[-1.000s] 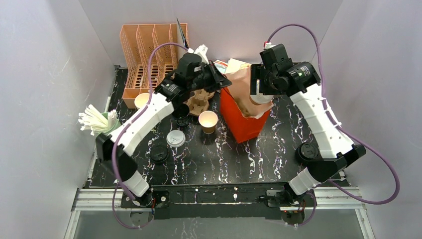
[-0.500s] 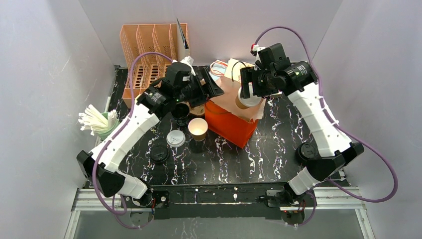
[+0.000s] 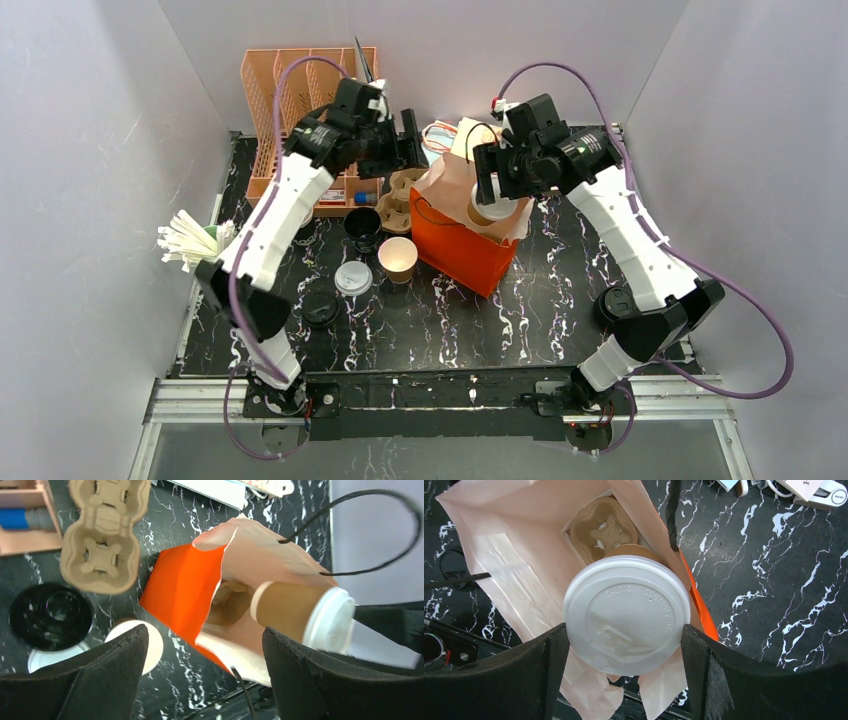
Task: Pack the takeout coffee
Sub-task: Adjust the takeout bag at the center of the board.
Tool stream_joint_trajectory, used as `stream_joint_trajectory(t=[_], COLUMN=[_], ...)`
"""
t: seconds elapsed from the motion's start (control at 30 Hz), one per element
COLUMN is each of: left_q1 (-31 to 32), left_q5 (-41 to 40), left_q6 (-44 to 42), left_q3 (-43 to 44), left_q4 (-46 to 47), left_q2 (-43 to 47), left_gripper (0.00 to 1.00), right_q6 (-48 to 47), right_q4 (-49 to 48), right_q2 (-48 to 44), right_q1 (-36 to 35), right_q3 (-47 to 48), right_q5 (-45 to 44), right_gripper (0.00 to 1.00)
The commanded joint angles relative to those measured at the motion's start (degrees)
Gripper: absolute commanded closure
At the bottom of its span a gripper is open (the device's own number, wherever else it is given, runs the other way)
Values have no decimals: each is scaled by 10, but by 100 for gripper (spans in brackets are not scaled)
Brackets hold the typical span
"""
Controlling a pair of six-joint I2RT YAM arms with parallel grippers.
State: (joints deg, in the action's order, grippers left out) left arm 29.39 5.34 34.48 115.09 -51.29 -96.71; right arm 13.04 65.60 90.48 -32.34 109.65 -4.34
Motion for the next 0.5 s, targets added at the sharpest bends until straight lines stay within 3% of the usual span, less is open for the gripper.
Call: stream_joint_trajectory(t=[0.0, 0.1, 0.3, 0.4, 0.47], left_q1=[0, 0, 8, 20, 32], left_q5=[68, 94, 98, 100, 96], left_q6=[-115, -132, -166, -180, -195], left_q3=[48, 53, 70, 82, 99], left_q4=[-9, 16, 6, 6, 4], left_q2=[-59, -84, -127, -143, -156], left_gripper=[17, 18, 32, 42, 57], right_q6=[-7, -6, -16, -17, -10], right_q4=[-24, -25, -58, -77, -79], right_q2=[-11, -17, -58, -82, -92], right_q1=[-7, -15, -62, -91, -113], right_q3=[-14, -27, -90, -136, -149], right_q5=[-19, -30, -92, -117, -132], right_gripper=[75, 76, 77, 78, 78])
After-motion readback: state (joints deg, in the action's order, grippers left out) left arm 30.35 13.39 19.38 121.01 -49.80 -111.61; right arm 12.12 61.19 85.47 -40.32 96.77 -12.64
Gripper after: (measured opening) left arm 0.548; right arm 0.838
